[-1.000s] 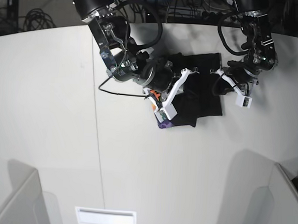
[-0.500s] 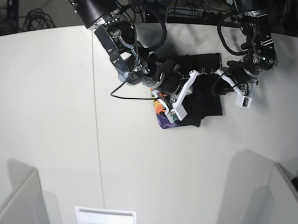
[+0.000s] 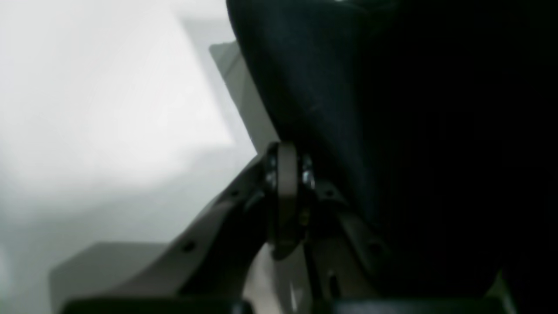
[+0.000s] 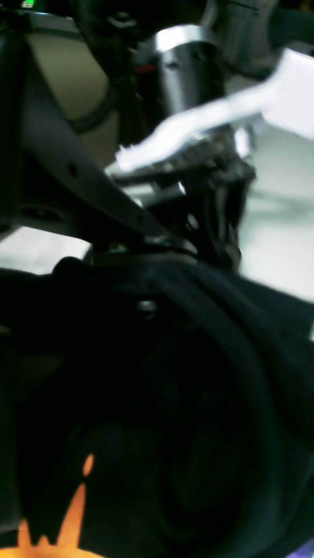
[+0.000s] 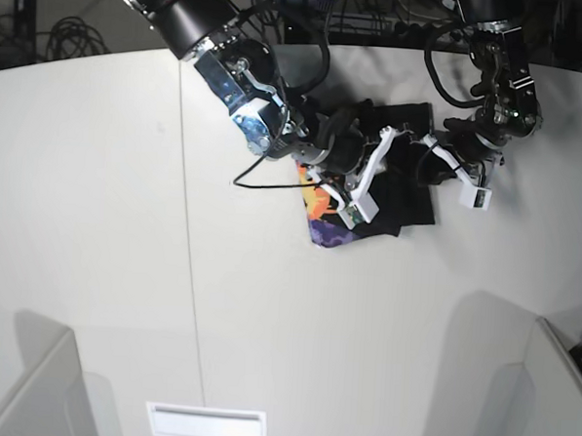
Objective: Fold the T-shirt properly
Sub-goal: 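Fold the strip end held by the right gripper over toward the left gripper, then lift and flip the folded bundle with the right gripper, exposing the sun print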
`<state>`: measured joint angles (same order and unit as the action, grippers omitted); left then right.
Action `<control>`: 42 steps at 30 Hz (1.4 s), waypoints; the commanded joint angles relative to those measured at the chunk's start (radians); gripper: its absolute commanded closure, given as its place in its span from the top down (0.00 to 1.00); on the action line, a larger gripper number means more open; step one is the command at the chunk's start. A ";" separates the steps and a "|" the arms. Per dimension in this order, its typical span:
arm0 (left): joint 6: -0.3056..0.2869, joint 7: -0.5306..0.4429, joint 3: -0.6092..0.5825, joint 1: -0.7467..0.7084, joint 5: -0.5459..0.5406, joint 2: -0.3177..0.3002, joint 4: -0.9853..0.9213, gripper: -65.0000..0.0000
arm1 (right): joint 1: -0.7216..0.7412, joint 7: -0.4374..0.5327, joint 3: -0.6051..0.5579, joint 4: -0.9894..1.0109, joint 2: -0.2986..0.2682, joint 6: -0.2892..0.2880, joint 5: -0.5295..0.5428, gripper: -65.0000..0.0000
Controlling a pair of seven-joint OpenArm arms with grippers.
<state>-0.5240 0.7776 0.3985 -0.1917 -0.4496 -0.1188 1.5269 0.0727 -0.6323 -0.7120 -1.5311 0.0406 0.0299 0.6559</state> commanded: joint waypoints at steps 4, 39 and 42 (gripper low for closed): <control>0.000 0.016 0.006 -0.001 0.008 -0.005 0.007 0.00 | 0.029 0.021 0.001 0.010 0.014 -0.012 0.018 0.00; -0.063 0.026 0.190 -0.056 0.002 -0.012 0.113 0.00 | 0.066 0.045 -0.004 0.076 0.032 0.067 0.020 0.00; -0.121 0.026 0.287 -0.101 0.002 -0.025 0.143 0.00 | 0.066 0.045 -0.005 0.074 0.032 0.067 0.020 0.38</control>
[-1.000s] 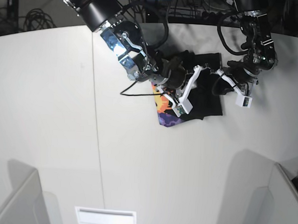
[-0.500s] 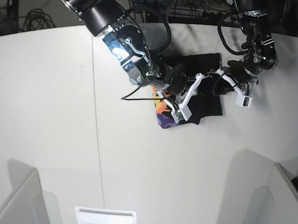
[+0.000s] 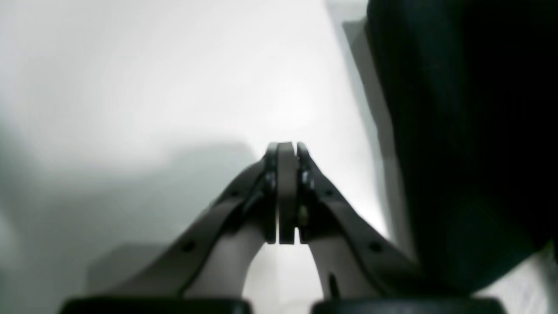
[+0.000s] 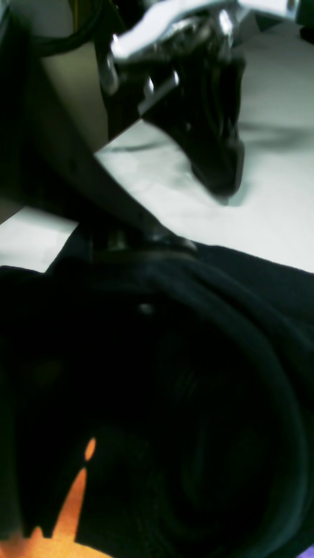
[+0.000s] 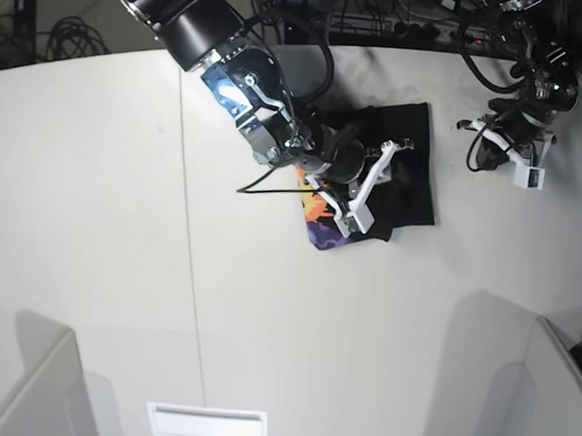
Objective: Fold the T-shirt properly
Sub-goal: 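Lift and flip the folded bundle with the right gripper, exposing the sun print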
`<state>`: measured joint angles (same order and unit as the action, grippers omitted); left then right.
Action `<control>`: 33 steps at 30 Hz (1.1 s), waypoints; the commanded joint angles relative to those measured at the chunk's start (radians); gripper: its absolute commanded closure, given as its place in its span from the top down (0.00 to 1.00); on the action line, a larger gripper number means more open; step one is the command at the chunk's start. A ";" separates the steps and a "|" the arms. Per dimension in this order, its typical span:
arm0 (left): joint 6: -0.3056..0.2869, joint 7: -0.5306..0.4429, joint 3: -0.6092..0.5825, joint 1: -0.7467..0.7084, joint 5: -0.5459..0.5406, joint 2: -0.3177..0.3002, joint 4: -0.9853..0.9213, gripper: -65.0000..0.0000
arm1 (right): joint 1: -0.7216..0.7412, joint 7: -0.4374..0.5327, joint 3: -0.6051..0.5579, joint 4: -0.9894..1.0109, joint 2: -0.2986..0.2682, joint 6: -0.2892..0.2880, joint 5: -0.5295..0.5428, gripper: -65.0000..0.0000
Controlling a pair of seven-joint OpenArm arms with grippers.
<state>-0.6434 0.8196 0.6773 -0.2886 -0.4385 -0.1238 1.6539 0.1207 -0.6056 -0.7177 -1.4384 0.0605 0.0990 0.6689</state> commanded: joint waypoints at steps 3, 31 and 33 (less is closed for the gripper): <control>-0.055 -0.016 0.088 -0.039 -0.009 -0.044 0.015 0.00 | 0.018 0.019 0.000 -0.022 0.011 0.000 0.007 0.71; -0.055 -0.016 0.289 -0.088 -0.007 -0.066 0.009 0.00 | 0.178 -0.079 -0.365 -0.325 0.039 -0.006 0.013 0.72; -0.055 -0.016 0.282 -0.088 -0.007 -0.064 0.015 0.00 | 0.179 -0.075 -0.351 -0.367 0.026 -0.002 0.010 0.72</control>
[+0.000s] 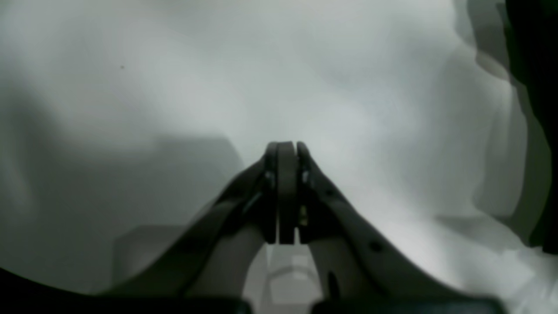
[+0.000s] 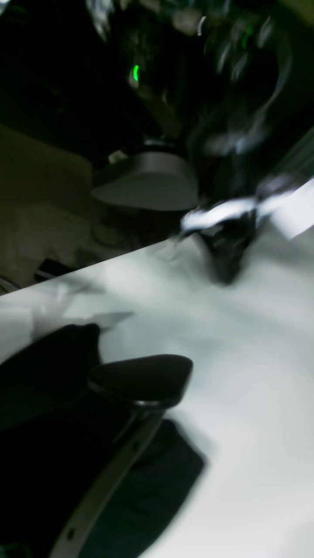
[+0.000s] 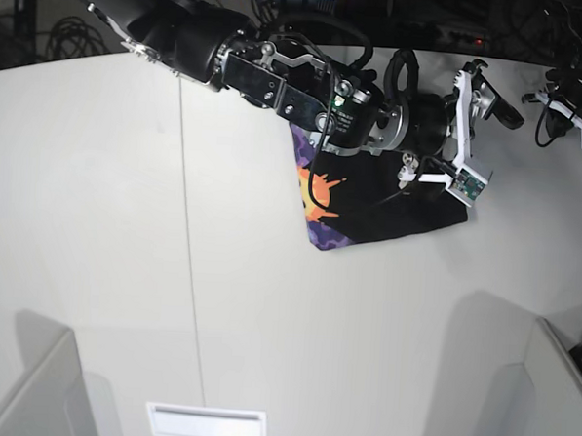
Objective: Fold the T-shirt properly
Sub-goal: 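Lift and flip the folded bundle with the right gripper, exposing the sun print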
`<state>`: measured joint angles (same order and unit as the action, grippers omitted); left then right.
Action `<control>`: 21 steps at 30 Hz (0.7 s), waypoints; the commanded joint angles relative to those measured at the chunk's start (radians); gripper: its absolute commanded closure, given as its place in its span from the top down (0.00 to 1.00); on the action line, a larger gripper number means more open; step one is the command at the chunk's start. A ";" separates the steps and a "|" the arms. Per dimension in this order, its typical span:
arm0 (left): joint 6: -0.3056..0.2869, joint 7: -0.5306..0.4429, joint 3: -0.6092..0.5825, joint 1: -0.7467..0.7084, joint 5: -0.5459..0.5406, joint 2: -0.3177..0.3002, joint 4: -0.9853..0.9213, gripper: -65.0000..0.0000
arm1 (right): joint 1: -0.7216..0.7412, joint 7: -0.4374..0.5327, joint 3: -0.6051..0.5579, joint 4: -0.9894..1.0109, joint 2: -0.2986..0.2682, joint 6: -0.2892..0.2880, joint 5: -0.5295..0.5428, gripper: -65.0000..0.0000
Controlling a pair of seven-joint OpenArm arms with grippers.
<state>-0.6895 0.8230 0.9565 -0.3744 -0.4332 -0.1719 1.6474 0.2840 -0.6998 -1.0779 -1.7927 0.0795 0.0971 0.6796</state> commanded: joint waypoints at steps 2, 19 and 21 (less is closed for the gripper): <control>-0.009 -0.020 0.002 -0.002 -0.013 -0.015 0.030 0.00 | -0.006 0.021 0.074 -0.023 -0.008 0.000 0.002 0.72; -0.009 -0.018 -0.037 0.008 -0.017 0.134 0.201 0.80 | -0.182 0.019 0.454 -0.025 -0.119 -0.004 0.144 0.00; -0.009 0.009 -0.075 0.008 -0.017 0.140 0.201 0.90 | -0.180 0.022 0.454 -0.025 -0.140 -0.004 0.148 0.00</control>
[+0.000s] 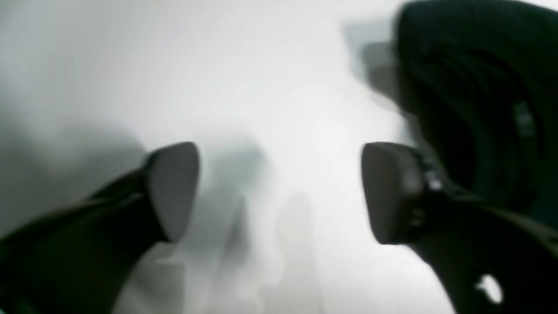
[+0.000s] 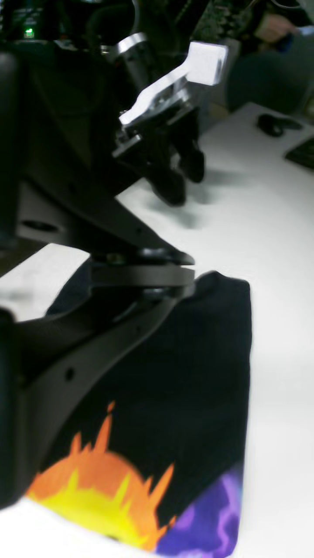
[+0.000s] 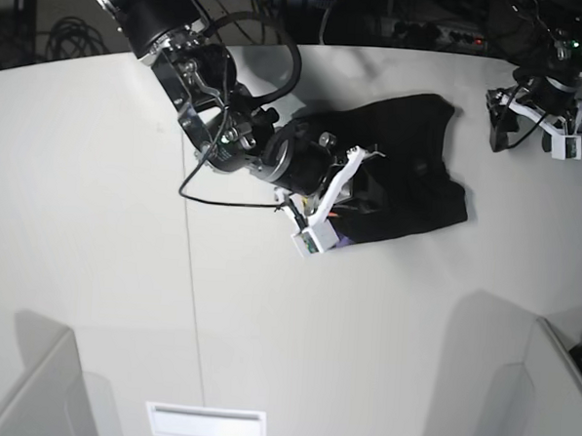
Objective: Fold the T-shirt properly
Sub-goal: 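Lift and flip the folded bundle with the right gripper, exposing the sun print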
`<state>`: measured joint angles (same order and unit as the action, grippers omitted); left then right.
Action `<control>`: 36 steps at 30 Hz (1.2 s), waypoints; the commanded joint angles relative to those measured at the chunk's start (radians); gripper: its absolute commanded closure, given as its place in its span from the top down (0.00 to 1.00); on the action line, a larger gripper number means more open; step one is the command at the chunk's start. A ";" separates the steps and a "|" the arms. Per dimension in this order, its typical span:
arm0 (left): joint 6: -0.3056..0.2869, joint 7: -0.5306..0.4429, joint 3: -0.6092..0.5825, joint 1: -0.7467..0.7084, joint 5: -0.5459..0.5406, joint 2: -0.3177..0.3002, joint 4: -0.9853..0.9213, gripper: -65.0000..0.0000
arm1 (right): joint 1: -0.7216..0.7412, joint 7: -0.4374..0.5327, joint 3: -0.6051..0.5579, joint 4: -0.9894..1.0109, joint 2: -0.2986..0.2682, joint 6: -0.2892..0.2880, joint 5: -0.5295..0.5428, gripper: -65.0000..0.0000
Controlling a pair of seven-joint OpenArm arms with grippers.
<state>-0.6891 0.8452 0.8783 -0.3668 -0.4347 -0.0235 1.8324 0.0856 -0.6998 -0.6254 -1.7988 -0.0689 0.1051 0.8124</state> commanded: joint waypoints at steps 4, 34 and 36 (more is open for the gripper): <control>-0.009 0.087 -0.041 0.047 -0.014 0.038 0.013 0.91 | 0.018 0.022 0.003 -0.019 -0.016 -0.009 0.017 0.00; -0.009 0.283 -0.196 0.159 -0.310 0.046 -0.084 0.91 | -0.099 0.015 0.209 -0.011 -0.070 -0.014 0.012 0.00; -0.009 0.283 -0.204 0.167 -0.313 0.046 -0.119 0.91 | -0.097 0.015 0.209 -0.011 -0.070 -0.014 0.012 0.00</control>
<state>-0.6891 1.1370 0.6785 -0.2050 -0.7300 0.0257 1.7031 -0.0277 -0.7033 -0.4206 -1.7931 -0.1440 0.0982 0.8108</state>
